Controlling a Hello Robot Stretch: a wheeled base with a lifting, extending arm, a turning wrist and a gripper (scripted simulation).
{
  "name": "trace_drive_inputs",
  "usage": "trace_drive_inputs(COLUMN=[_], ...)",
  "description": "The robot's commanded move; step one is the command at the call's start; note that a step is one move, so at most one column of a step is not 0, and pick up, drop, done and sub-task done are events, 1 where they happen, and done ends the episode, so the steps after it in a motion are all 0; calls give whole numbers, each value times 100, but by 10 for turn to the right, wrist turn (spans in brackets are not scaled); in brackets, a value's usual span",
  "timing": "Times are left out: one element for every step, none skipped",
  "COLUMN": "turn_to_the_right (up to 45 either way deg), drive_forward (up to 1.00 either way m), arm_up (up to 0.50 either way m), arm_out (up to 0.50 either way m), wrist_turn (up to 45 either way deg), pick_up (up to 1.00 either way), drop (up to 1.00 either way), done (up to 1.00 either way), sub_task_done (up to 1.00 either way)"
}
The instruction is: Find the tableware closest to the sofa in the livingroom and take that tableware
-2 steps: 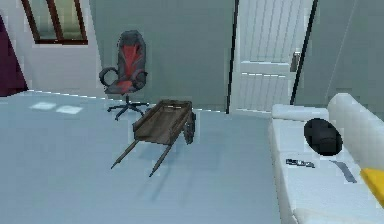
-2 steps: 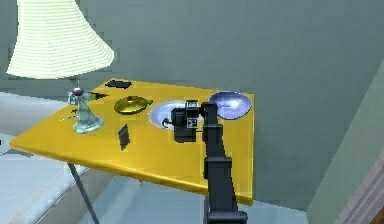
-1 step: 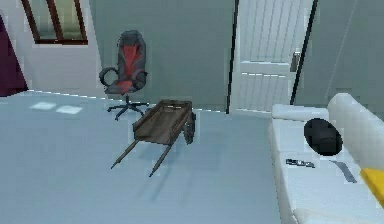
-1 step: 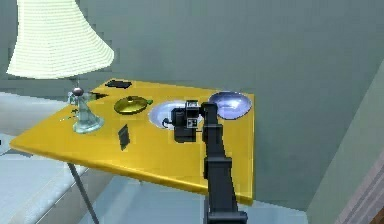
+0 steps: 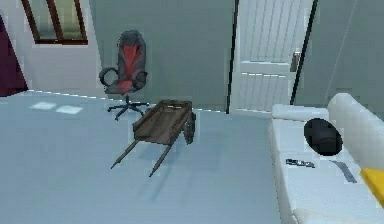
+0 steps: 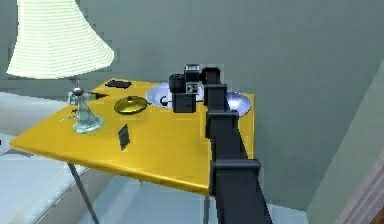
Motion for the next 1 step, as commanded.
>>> trace_drive_inputs(turn_to_the_right=[0], drive_forward=[0], arm_up=[0], arm_out=[0], wrist_turn=[0], pick_up=[0], drop=[0], done=[100], sub_task_done=[0])
